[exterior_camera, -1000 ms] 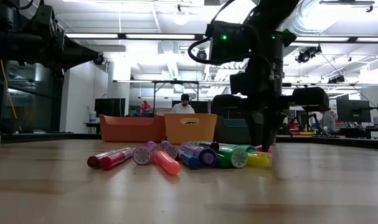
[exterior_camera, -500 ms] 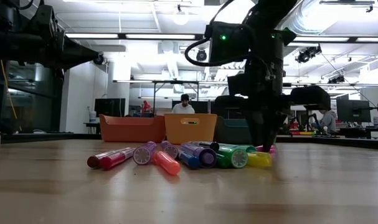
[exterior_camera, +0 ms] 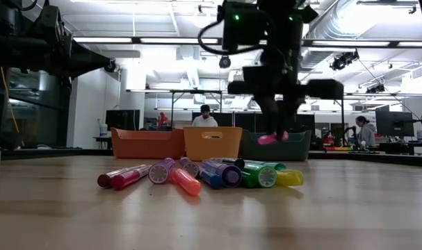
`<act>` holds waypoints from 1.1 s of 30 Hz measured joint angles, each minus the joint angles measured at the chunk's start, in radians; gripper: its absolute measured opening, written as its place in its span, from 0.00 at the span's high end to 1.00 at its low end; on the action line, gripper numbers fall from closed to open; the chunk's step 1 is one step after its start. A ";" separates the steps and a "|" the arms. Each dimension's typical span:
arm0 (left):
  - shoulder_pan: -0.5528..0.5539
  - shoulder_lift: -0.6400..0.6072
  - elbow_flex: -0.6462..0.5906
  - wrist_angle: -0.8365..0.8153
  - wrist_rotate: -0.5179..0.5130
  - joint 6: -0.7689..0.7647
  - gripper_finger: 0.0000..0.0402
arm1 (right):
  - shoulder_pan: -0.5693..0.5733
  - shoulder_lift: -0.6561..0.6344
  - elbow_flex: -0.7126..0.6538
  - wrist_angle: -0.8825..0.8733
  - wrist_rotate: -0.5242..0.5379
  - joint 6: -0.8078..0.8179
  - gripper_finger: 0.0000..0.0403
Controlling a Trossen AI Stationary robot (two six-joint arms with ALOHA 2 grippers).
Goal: Pick & Place Markers
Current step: Put the pink pen into the yellow bin
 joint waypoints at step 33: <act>0.000 0.000 0.000 -0.002 0.001 0.000 0.99 | -0.279 0.112 0.133 0.451 0.400 -0.712 0.91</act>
